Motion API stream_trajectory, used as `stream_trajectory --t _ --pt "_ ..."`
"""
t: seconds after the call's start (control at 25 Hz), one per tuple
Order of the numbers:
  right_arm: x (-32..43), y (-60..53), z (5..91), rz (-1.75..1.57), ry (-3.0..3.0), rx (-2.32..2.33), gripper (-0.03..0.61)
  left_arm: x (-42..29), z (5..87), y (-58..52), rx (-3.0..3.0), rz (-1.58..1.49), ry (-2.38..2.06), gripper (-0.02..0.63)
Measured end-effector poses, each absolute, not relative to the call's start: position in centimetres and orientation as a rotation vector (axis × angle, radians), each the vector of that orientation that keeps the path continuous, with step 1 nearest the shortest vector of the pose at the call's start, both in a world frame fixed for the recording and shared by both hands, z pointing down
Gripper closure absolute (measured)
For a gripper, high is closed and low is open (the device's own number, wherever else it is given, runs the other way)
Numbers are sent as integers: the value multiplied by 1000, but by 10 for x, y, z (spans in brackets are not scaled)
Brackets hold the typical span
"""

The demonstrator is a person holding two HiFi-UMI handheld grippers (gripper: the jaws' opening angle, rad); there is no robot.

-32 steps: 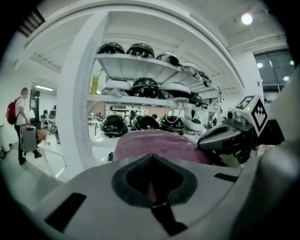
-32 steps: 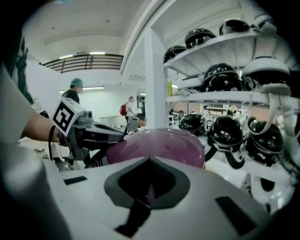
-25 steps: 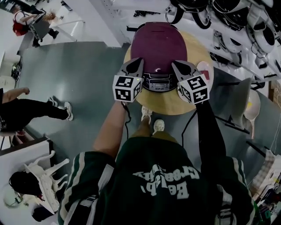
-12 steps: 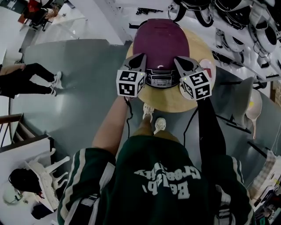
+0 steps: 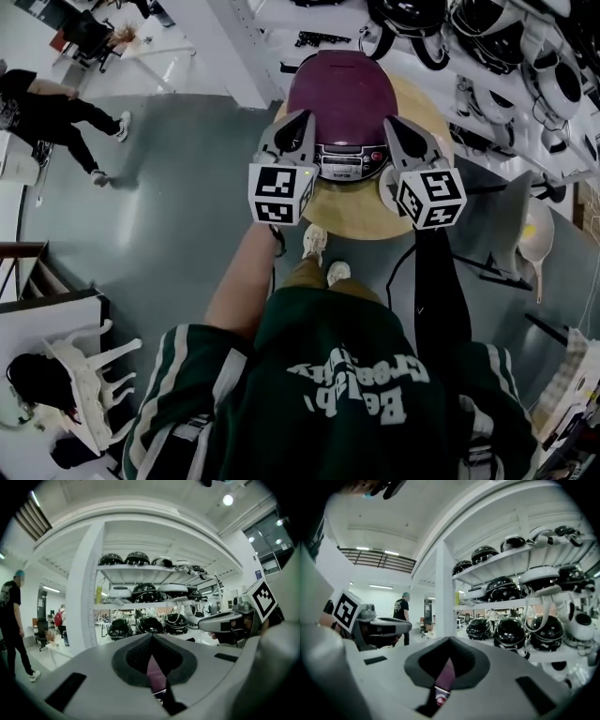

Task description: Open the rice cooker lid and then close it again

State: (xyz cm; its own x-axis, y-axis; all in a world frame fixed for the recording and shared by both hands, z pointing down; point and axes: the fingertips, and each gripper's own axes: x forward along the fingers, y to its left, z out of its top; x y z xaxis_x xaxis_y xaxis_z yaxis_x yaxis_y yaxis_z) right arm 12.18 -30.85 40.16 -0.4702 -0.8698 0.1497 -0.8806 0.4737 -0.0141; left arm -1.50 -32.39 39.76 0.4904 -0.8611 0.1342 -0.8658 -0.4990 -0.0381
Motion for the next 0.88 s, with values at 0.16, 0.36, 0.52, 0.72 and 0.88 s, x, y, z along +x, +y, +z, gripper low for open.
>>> stream_trajectory --t 0.16,0.36,0.52,0.72,0.88 --pt "120 -284 383 61 -2594 1594 575 -18 369 -296 2713 120 -1615 614" --pt "118 -258 368 16 -2603 1621 575 -23 348 -270 2717 28 -1641 614" --pt "119 -245 362 -22 -2595 1649 575 -24 340 -259 2730 3 -1644 614" --pt "121 -235 358 -82 -2564 1683 575 -21 337 -250 2754 6 -1645 614" --pt "126 -233 357 -57 -2571 1697 575 -20 337 -246 2752 15 -1644 614"
